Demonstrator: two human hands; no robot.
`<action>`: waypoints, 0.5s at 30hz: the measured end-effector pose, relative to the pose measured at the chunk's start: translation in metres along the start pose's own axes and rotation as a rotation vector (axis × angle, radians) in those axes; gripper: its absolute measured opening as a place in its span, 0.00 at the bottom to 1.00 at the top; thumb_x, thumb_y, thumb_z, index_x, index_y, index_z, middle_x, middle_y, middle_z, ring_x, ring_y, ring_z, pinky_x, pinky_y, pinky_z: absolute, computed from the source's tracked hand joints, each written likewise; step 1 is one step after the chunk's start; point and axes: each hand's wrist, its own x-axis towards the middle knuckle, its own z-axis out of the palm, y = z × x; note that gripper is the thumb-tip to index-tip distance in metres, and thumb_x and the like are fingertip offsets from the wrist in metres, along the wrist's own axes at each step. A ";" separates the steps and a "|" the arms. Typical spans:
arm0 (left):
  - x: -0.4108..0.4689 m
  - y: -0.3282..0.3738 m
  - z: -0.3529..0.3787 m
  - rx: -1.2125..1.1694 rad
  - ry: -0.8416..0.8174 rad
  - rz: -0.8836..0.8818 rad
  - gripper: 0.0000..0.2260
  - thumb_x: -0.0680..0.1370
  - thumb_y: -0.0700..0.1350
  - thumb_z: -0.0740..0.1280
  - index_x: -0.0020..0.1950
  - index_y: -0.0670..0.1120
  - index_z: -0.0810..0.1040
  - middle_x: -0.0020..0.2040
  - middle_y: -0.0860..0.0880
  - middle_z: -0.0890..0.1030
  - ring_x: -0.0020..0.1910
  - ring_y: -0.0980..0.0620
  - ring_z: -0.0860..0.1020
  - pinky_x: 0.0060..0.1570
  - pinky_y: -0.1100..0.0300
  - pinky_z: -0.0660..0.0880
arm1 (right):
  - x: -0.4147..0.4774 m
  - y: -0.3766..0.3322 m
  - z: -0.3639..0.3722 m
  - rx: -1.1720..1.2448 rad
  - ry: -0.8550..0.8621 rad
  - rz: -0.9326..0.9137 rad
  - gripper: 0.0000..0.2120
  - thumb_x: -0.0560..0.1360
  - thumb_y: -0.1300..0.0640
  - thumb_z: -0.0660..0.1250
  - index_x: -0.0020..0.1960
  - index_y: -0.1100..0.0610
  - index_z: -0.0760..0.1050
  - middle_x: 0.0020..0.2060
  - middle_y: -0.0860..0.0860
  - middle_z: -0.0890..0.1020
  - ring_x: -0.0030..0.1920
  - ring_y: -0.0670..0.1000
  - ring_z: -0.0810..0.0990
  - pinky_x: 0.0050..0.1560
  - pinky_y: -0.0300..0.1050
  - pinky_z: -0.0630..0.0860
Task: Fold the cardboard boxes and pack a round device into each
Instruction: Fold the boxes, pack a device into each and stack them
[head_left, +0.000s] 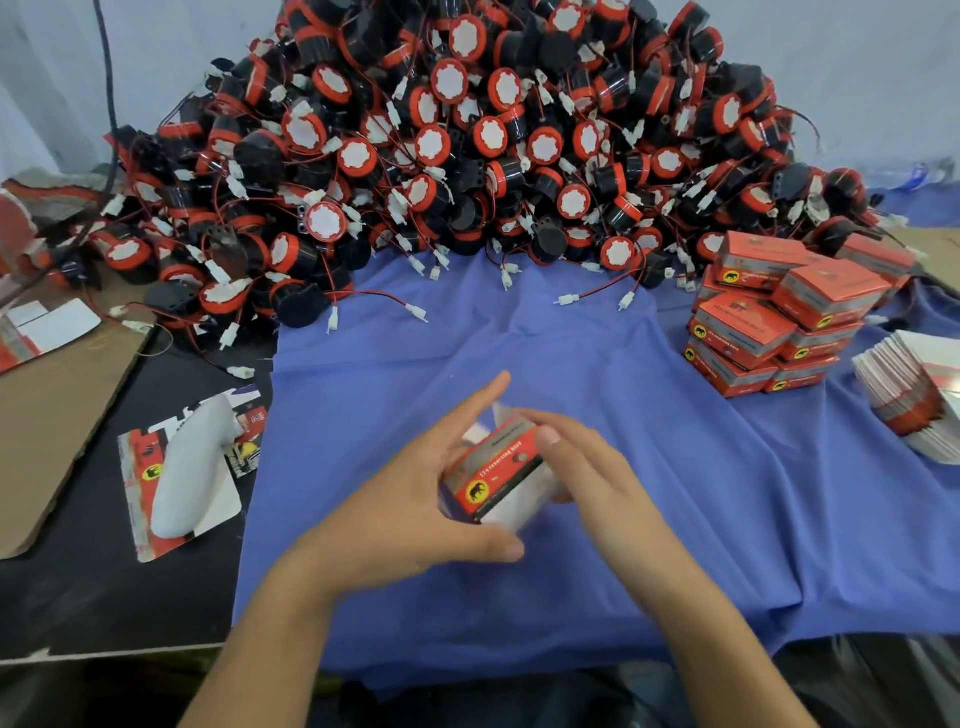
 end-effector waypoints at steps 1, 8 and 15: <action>0.002 0.001 -0.001 0.247 0.047 0.024 0.52 0.68 0.44 0.82 0.76 0.77 0.53 0.66 0.57 0.75 0.68 0.54 0.72 0.67 0.58 0.72 | 0.001 -0.001 -0.004 0.025 -0.097 0.029 0.16 0.78 0.41 0.65 0.65 0.40 0.78 0.54 0.42 0.84 0.56 0.40 0.82 0.55 0.35 0.77; 0.019 -0.015 0.013 0.380 0.557 0.356 0.55 0.64 0.62 0.81 0.81 0.68 0.49 0.83 0.60 0.50 0.81 0.61 0.50 0.76 0.64 0.55 | 0.018 0.020 -0.013 0.206 -0.010 -0.096 0.31 0.80 0.61 0.70 0.78 0.48 0.63 0.68 0.51 0.79 0.66 0.52 0.80 0.63 0.44 0.77; 0.044 -0.055 0.017 0.005 0.446 0.117 0.36 0.75 0.39 0.77 0.77 0.60 0.65 0.65 0.62 0.81 0.68 0.61 0.76 0.69 0.60 0.73 | 0.032 0.059 -0.024 -0.580 0.015 -0.015 0.26 0.81 0.53 0.67 0.75 0.42 0.60 0.74 0.37 0.68 0.80 0.50 0.58 0.81 0.49 0.52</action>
